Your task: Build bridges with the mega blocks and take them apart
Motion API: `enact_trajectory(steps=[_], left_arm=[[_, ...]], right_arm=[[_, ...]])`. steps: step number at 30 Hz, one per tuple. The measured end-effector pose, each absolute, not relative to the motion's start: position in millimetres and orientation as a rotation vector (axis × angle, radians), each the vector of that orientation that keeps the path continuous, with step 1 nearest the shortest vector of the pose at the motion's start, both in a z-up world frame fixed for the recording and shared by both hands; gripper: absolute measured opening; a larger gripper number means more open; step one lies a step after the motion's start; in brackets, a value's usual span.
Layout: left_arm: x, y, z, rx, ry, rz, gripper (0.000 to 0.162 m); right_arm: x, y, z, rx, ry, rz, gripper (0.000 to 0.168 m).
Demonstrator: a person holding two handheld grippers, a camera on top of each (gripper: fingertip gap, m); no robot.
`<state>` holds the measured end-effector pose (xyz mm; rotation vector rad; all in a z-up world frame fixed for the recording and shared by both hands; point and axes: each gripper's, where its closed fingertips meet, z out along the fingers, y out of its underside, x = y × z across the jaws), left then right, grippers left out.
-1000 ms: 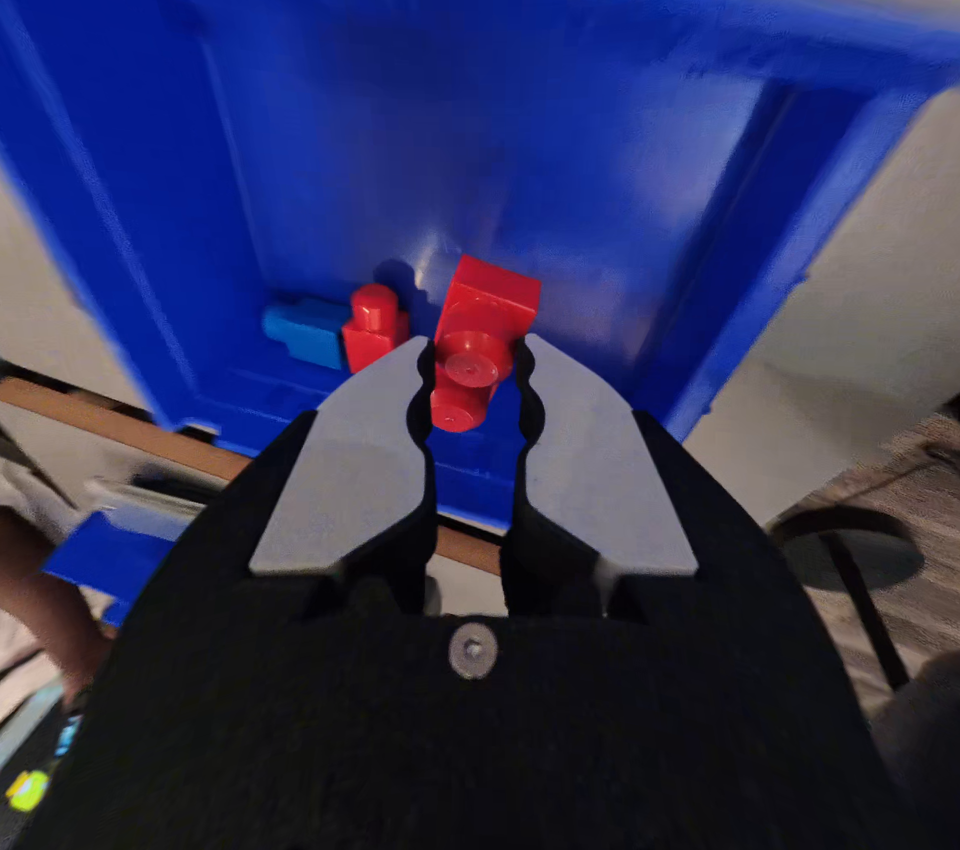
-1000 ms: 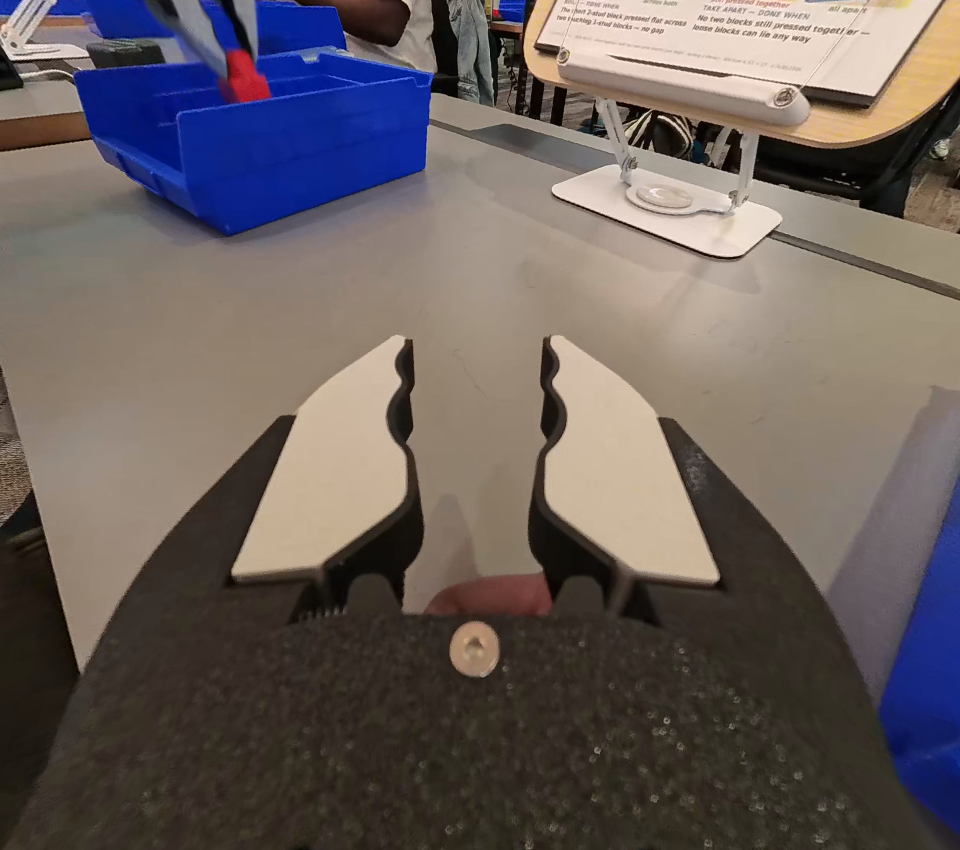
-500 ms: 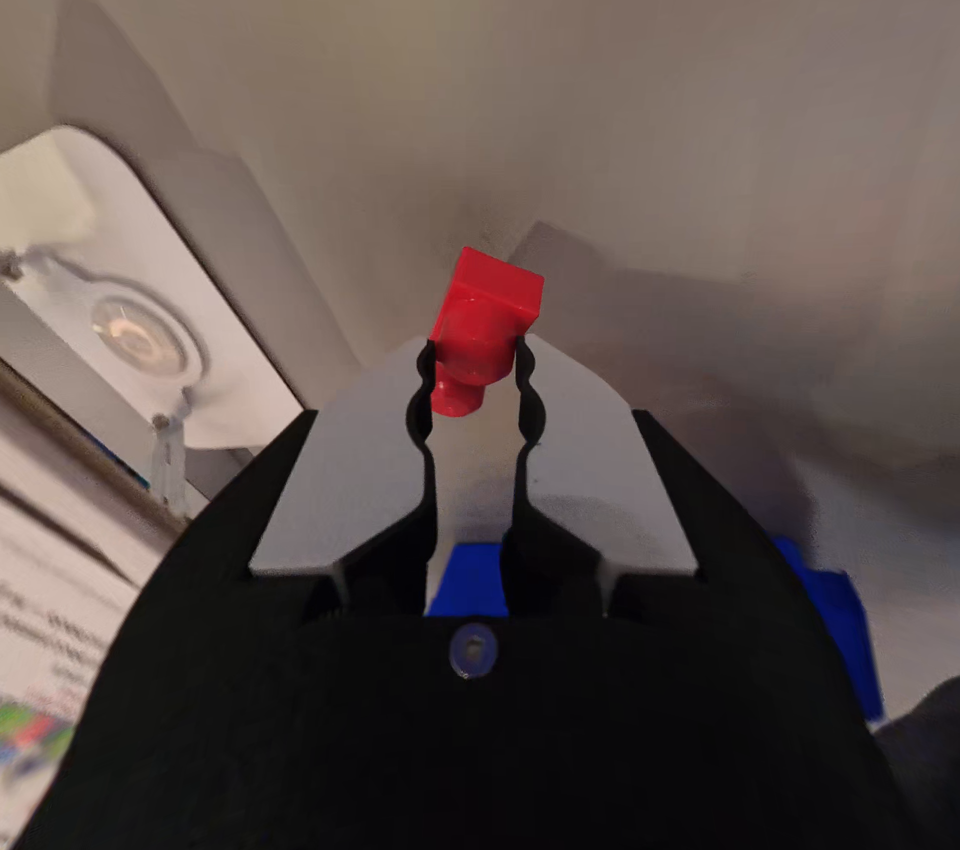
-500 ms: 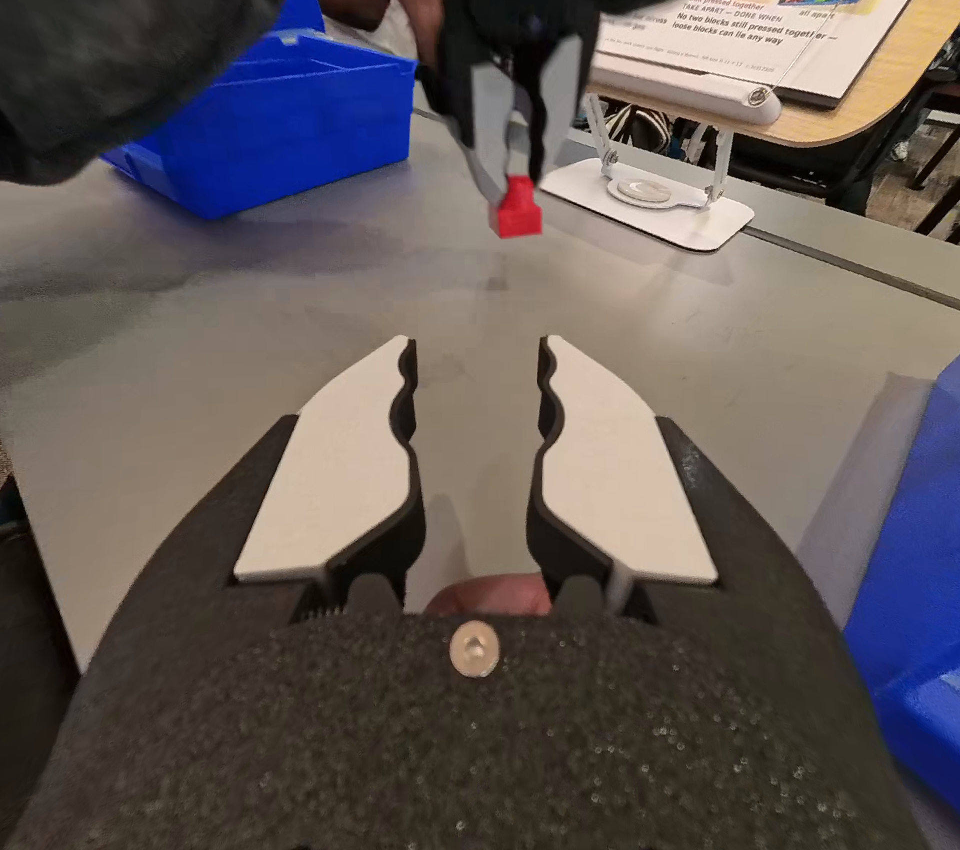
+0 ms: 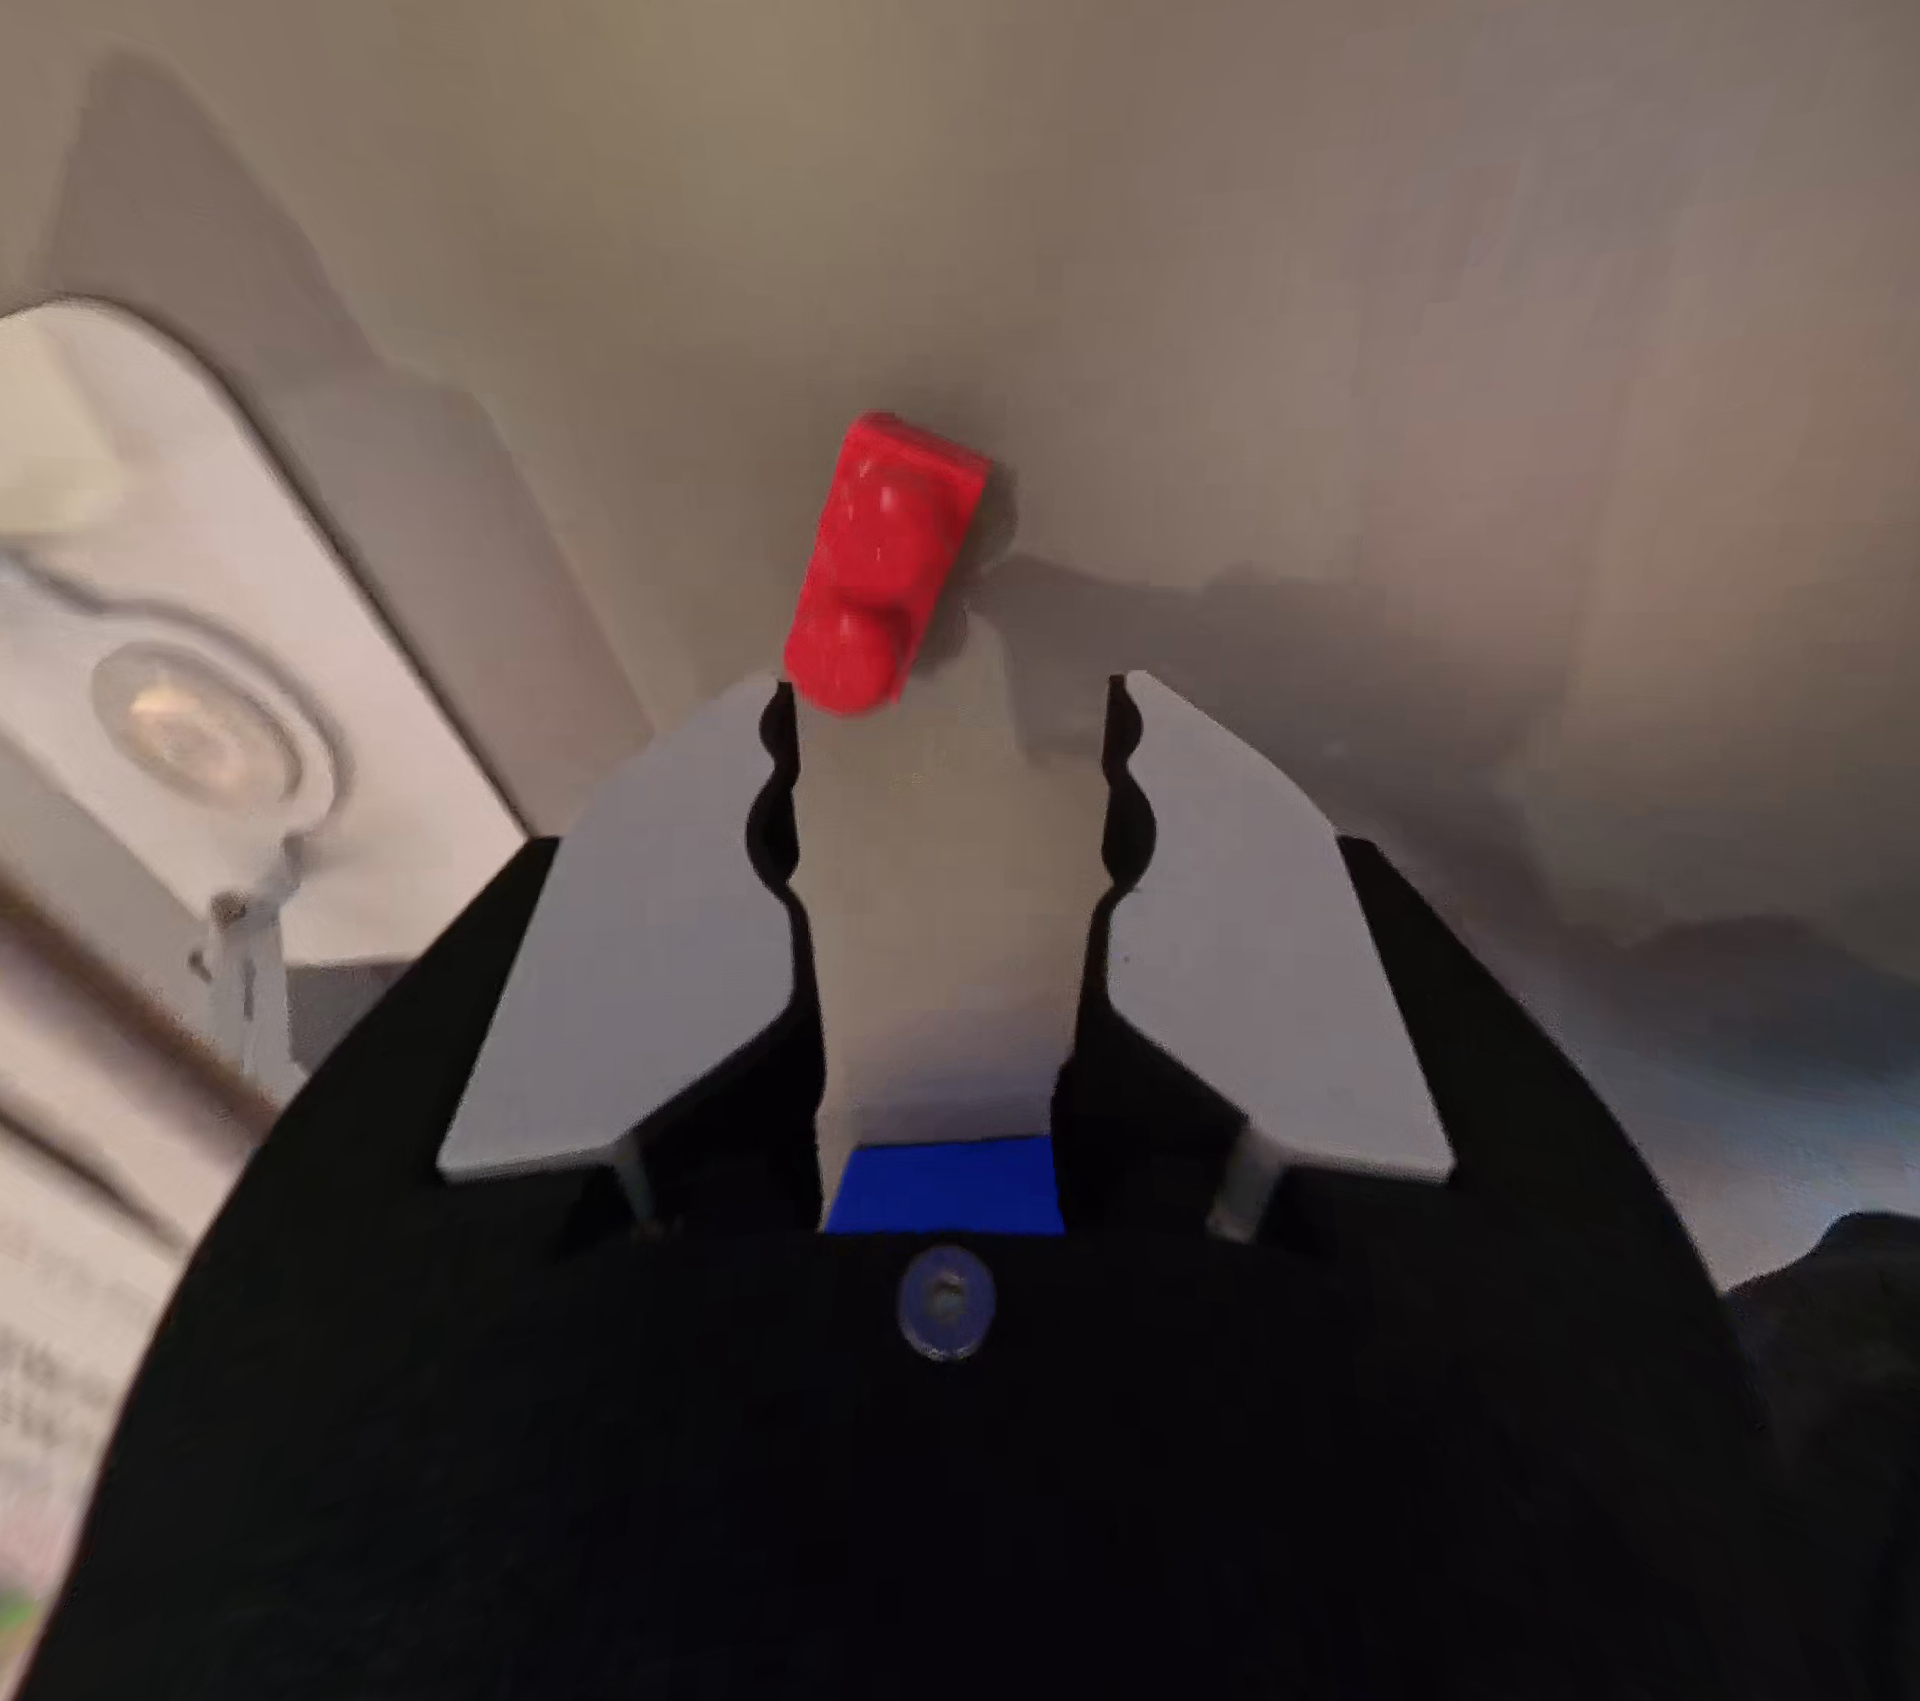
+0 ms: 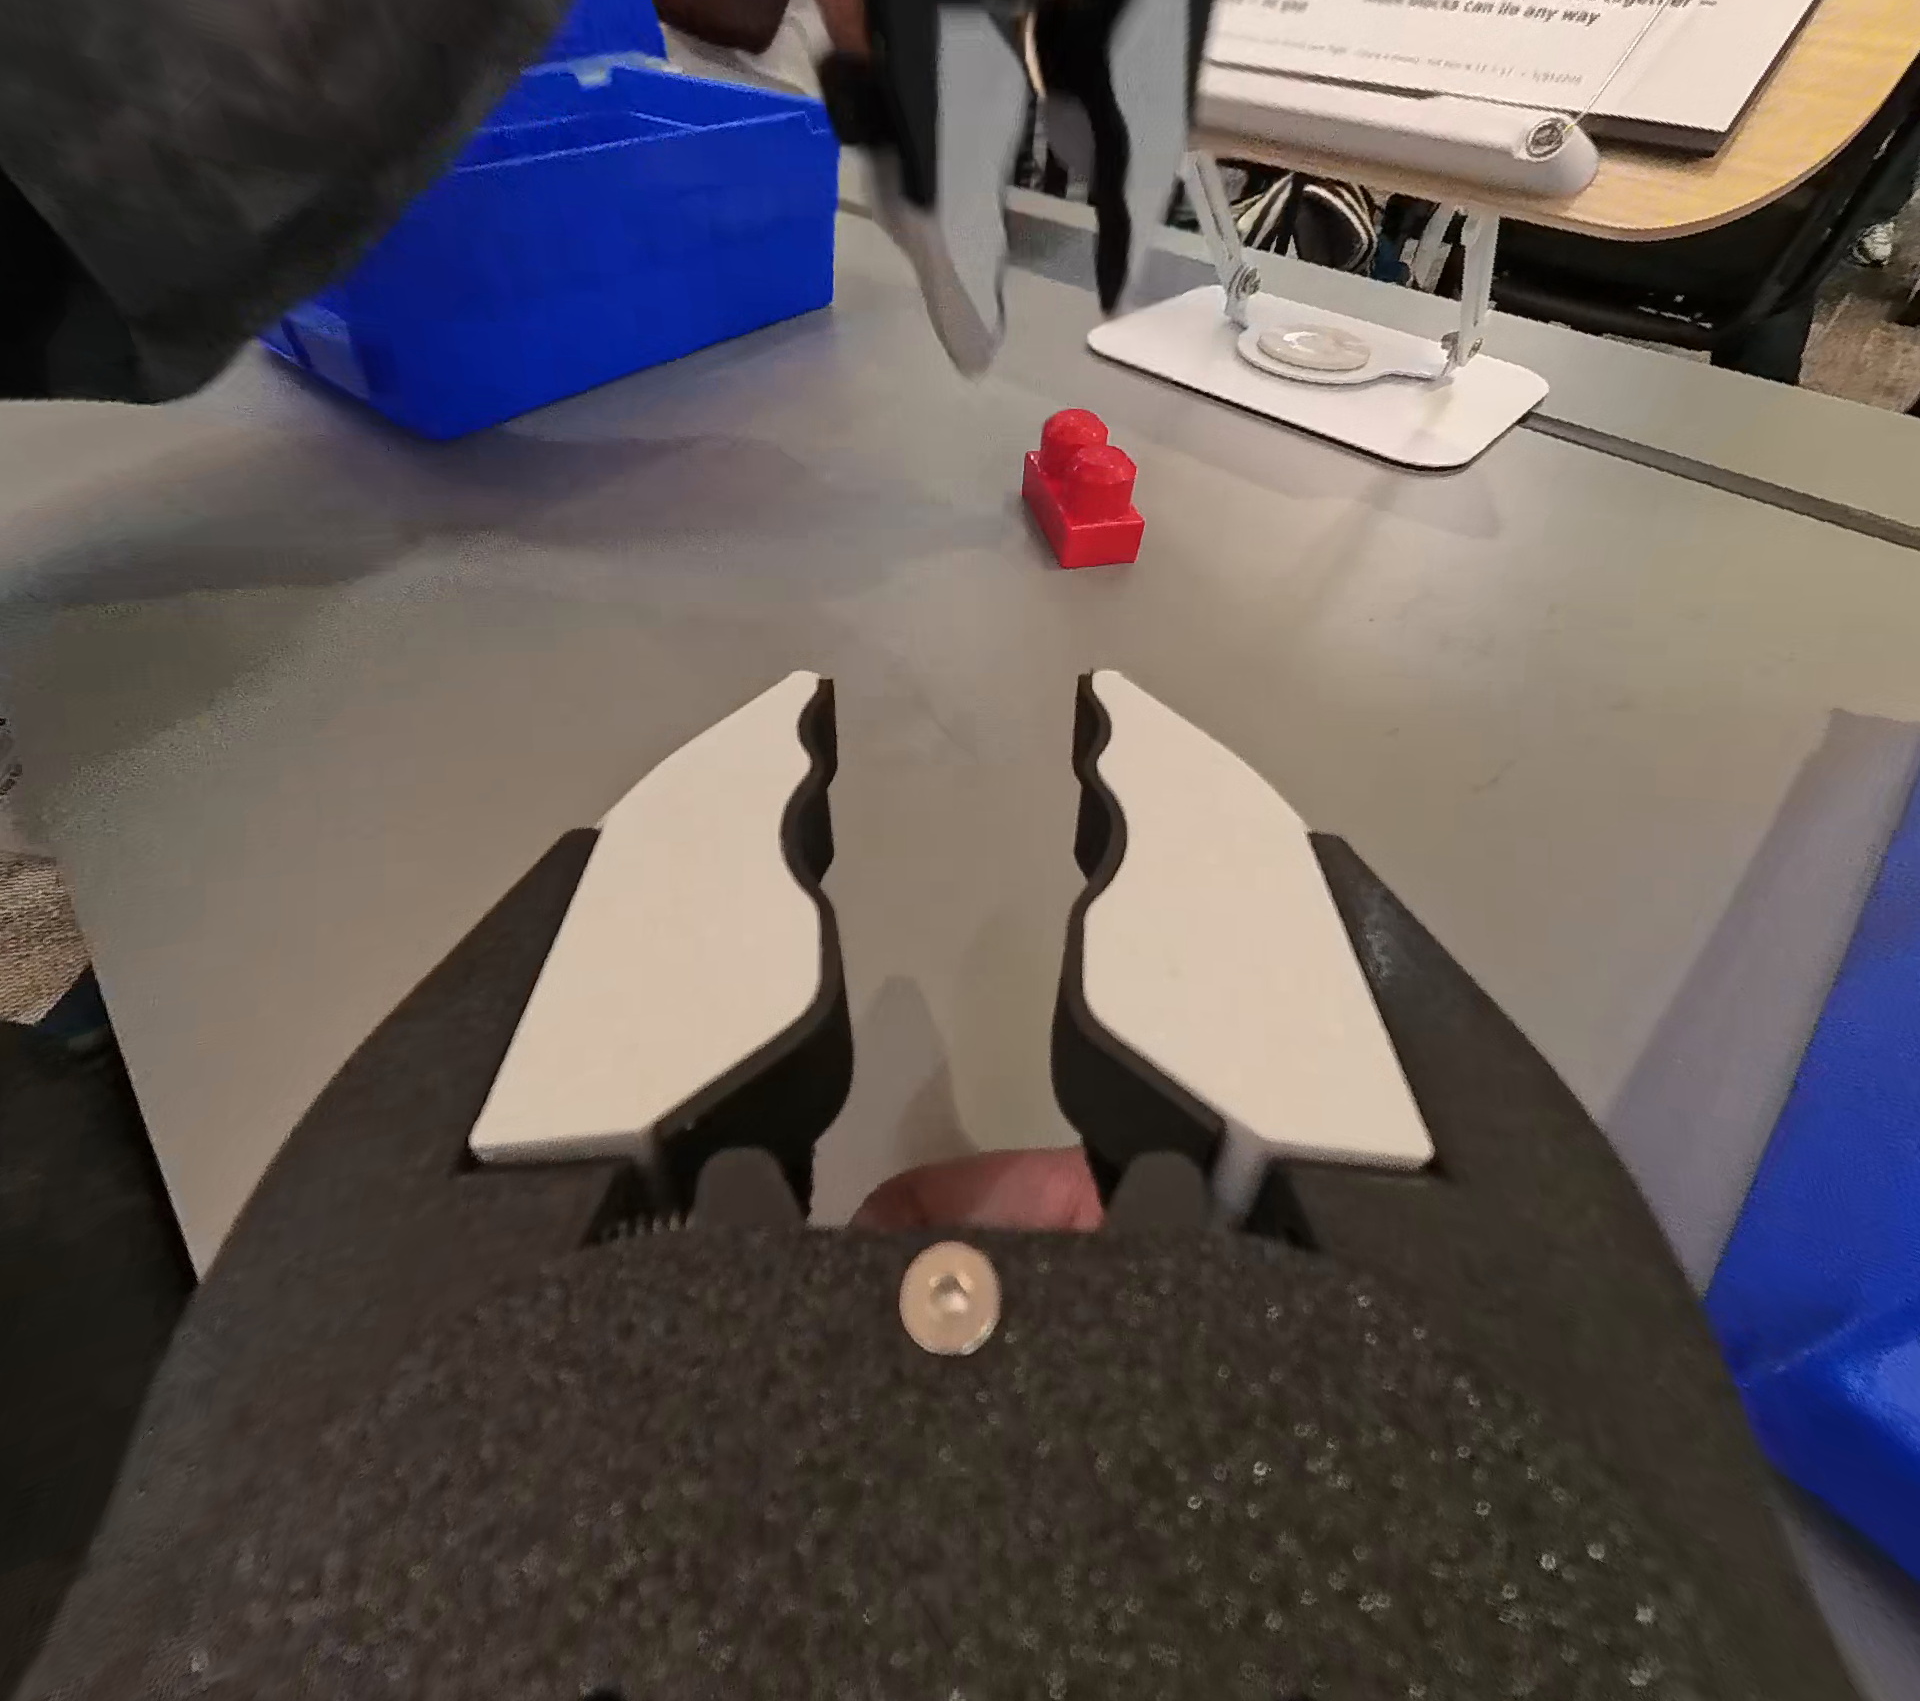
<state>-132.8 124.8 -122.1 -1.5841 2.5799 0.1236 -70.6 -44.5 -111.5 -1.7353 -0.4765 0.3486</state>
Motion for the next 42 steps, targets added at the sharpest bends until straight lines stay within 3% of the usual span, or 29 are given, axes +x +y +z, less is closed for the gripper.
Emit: enact_trajectory(steps=[4,7,12,17,26,42], left_arm=[[-197.0,128.7,-45.4,-1.713,2.268,-0.016,0.063],[-287.9,150.0,-23.0,-1.900,2.079,0.120,0.066],[-433.0,181.1,-65.7,-2.226,1.900,0.414,0.065],[-515.4,214.1,-117.9,-2.166,2.049,0.732,0.054],[-533.3,236.3,-158.3,-2.289,2.119,0.734,0.054],[-537.2,238.9,-163.8,-2.365,2.115,0.687,0.042]], right_arm=[[-72.0,-45.1,-112.5,-1.738,-0.491,0.342,0.044],[-74.9,-45.4,-113.9,-1.744,-0.515,0.329,0.044],[-84.1,-44.5,-115.6,-1.748,-0.551,0.343,0.044],[-88.9,-44.1,-116.5,-1.749,-0.568,0.349,0.043],[-87.0,-44.4,-115.2,-1.742,-0.553,0.368,0.042],[-88.2,-45.8,-116.1,-1.747,-0.564,0.399,0.041]])
